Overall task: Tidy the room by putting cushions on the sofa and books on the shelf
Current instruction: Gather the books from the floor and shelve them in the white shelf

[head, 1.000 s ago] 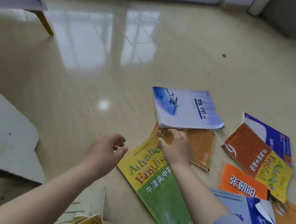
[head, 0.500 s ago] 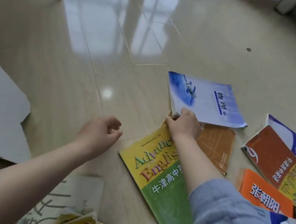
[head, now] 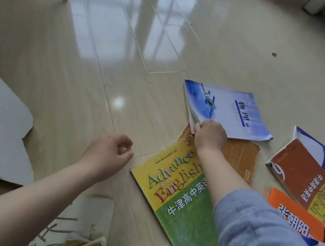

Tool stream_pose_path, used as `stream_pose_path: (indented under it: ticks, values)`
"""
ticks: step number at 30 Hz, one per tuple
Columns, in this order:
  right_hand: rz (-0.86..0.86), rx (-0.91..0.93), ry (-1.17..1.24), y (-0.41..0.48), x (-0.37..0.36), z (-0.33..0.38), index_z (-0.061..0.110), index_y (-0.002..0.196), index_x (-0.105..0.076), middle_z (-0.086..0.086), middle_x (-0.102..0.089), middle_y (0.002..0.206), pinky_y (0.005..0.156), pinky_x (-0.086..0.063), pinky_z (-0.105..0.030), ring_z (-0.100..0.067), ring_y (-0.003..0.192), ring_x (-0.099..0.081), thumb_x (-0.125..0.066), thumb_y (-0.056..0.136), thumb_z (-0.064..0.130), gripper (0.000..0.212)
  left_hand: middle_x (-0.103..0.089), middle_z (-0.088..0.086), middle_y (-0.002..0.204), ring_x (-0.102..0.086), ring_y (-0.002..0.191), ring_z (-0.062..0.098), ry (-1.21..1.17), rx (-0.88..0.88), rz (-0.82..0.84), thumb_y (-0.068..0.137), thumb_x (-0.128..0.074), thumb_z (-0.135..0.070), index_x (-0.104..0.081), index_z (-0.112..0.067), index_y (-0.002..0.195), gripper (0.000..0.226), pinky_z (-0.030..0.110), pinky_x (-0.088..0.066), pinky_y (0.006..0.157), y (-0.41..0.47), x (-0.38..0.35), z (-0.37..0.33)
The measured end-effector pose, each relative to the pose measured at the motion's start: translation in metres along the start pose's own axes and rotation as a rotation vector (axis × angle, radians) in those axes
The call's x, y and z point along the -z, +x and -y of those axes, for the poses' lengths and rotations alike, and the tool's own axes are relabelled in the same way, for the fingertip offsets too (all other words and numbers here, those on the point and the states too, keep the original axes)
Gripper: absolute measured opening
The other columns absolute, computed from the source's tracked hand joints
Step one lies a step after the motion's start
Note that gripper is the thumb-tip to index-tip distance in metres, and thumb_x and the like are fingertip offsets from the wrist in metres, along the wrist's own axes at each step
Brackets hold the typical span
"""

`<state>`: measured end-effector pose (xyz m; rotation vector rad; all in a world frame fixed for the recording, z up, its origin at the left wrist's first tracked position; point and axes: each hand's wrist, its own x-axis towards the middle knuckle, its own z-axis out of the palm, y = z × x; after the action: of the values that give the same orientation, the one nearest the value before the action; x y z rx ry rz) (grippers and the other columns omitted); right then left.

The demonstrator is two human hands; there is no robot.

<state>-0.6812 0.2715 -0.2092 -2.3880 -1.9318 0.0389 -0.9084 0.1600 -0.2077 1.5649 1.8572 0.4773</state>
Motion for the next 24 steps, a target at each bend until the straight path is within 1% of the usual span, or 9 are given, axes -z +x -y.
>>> stream_pose_path:
  ticks: [5, 11, 13, 15, 17, 18, 20, 21, 24]
  values:
    - [-0.128, 0.003, 0.393, -0.028, 0.019, -0.033, 0.006, 0.057, -0.052, -0.003, -0.039, 0.048, 0.042, -0.021, -0.023, -0.017, 0.047, -0.035, -0.050, 0.094, 0.017, 0.039, -0.068, -0.004, 0.104, -0.051, 0.083, 0.008, -0.008, 0.008, 0.012, 0.088, -0.061, -0.030, -0.068, -0.021, 0.107, 0.022, 0.021, -0.033, 0.073, -0.003, 0.001, -0.005]
    - [-0.280, 0.053, 0.637, -0.069, 0.045, -0.084, 0.008, 0.054, -0.038, -0.001, -0.024, 0.049, 0.051, -0.017, -0.031, -0.012, 0.051, -0.025, -0.057, 0.094, 0.017, 0.045, -0.069, -0.002, 0.103, -0.060, 0.092, 0.011, -0.201, -0.007, -0.013, 0.088, -0.062, -0.036, -0.067, -0.015, 0.110, 0.030, 0.024, -0.043, 0.080, -0.009, -0.004, -0.019]
    - [-0.294, 0.109, 0.696, -0.085, 0.054, -0.096, 0.006, 0.056, -0.041, -0.004, -0.027, 0.051, 0.050, -0.018, -0.029, -0.009, 0.051, -0.024, -0.056, 0.096, 0.021, 0.046, -0.070, 0.000, 0.101, -0.064, 0.096, 0.016, -0.334, -0.014, -0.053, 0.089, -0.060, -0.038, -0.068, -0.013, 0.108, 0.032, 0.030, -0.049, 0.088, -0.010, -0.004, -0.034]
    - [-0.267, 0.192, 0.738, -0.108, 0.059, -0.106, 0.009, 0.057, -0.047, -0.008, -0.037, 0.051, 0.049, -0.023, -0.027, -0.005, 0.051, -0.029, -0.056, 0.097, 0.024, 0.044, -0.070, 0.006, 0.101, -0.067, 0.095, 0.023, -0.625, 0.065, -0.003, 0.089, -0.059, -0.041, -0.066, -0.007, 0.109, 0.040, 0.039, -0.053, 0.089, -0.010, -0.002, -0.055]
    - [-0.206, 0.242, 0.781, -0.134, 0.060, -0.118, 0.009, 0.069, -0.066, -0.006, -0.061, 0.060, 0.051, -0.038, -0.027, -0.003, 0.055, -0.048, -0.054, 0.095, 0.034, 0.039, -0.067, 0.014, 0.104, -0.068, 0.093, 0.028, -0.931, 0.246, 0.124, 0.086, -0.059, -0.049, -0.057, -0.001, 0.116, 0.056, 0.039, -0.056, 0.081, -0.011, 0.001, -0.077]
    - [-0.164, 0.245, 0.792, -0.146, 0.061, -0.122, 0.011, 0.080, -0.074, -0.002, -0.072, 0.074, 0.056, -0.046, -0.024, 0.001, 0.063, -0.059, -0.052, 0.092, 0.041, 0.038, -0.066, 0.017, 0.106, -0.068, 0.093, 0.030, -1.026, 0.325, 0.187, 0.084, -0.059, -0.053, -0.054, -0.001, 0.116, 0.061, 0.038, -0.057, 0.076, -0.011, 0.002, -0.084]
    - [-0.084, 0.262, 0.804, -0.167, 0.065, -0.131, 0.018, 0.101, -0.076, 0.013, -0.073, 0.097, 0.071, -0.050, -0.011, 0.011, 0.088, -0.065, -0.051, 0.087, 0.047, 0.041, -0.069, 0.015, 0.107, -0.069, 0.092, 0.028, -1.092, 0.414, 0.305, 0.080, -0.061, -0.057, -0.057, -0.006, 0.117, 0.063, 0.035, -0.059, 0.074, -0.018, 0.001, -0.090]
    - [-0.049, 0.290, 0.794, -0.171, 0.065, -0.134, 0.019, 0.104, -0.075, 0.016, -0.071, 0.100, 0.076, -0.050, -0.010, 0.011, 0.094, -0.064, -0.051, 0.086, 0.048, 0.041, -0.070, 0.012, 0.107, -0.069, 0.092, 0.024, -1.074, 0.433, 0.360, 0.080, -0.061, -0.055, -0.060, -0.009, 0.118, 0.059, 0.034, -0.059, 0.074, -0.021, -0.001, -0.088]
    - [0.005, 0.357, 0.766, -0.184, 0.068, -0.143, 0.020, 0.105, -0.075, 0.016, -0.072, 0.099, 0.077, -0.053, -0.020, 0.005, 0.093, -0.066, -0.054, 0.090, 0.043, 0.035, -0.069, 0.008, 0.101, -0.068, 0.080, 0.017, -0.987, 0.445, 0.472, 0.090, -0.061, -0.028, -0.060, -0.006, 0.121, 0.039, 0.025, -0.060, 0.065, -0.037, -0.005, -0.080]
